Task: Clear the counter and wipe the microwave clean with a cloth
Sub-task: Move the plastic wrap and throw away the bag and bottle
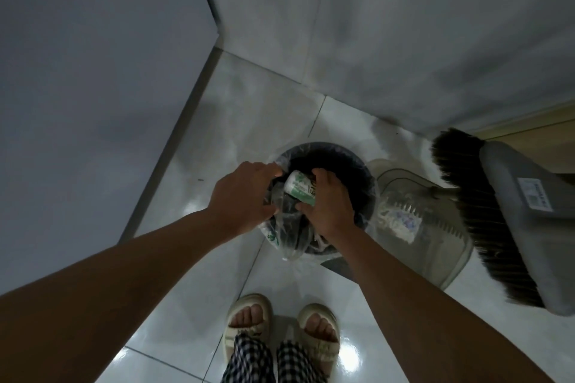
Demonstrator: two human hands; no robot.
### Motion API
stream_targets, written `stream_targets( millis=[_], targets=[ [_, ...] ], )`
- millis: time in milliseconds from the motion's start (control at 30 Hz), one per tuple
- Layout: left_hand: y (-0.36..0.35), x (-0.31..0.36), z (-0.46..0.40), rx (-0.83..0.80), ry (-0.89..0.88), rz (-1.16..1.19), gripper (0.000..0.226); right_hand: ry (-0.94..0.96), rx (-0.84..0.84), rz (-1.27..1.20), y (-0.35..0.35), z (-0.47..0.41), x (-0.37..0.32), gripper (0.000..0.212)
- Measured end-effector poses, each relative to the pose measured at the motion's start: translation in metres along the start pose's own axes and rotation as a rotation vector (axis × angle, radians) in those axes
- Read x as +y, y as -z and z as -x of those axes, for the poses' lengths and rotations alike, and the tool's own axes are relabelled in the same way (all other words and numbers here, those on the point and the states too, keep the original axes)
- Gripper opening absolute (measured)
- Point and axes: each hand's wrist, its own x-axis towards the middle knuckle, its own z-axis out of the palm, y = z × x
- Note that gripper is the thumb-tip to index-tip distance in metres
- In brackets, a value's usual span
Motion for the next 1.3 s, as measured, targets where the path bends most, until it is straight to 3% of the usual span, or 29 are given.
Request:
stream_targets(
  millis=[367,533,800,1067,1300],
  targets=[
    [0.115,0.066,0.063,0.006,0.064,-0.010,0.057,0.016,-0.042,-0.024,0.142,0.101,-0.044,0.077],
    [0.190,0.093,0.115,0.066,0.066,0.030,0.063,0.046,0.018,-0.015,0.221,0.152,-0.084,0.068],
    [0.282,0.130,0.215,0.112,0.067,0.087,0.064,0.032,0.134,-0.143,0.315,0.254,-0.145,0.078],
    [0.335,0.162,0.303,0.198,0.065,0.116,0.069,0.125,0.176,-0.105,0.386,0.333,-0.184,0.083],
    [0.350,0.188,0.383,0.318,0.102,0.104,0.069,0.291,0.191,-0.051,0.405,0.397,-0.200,0.090]
  ],
)
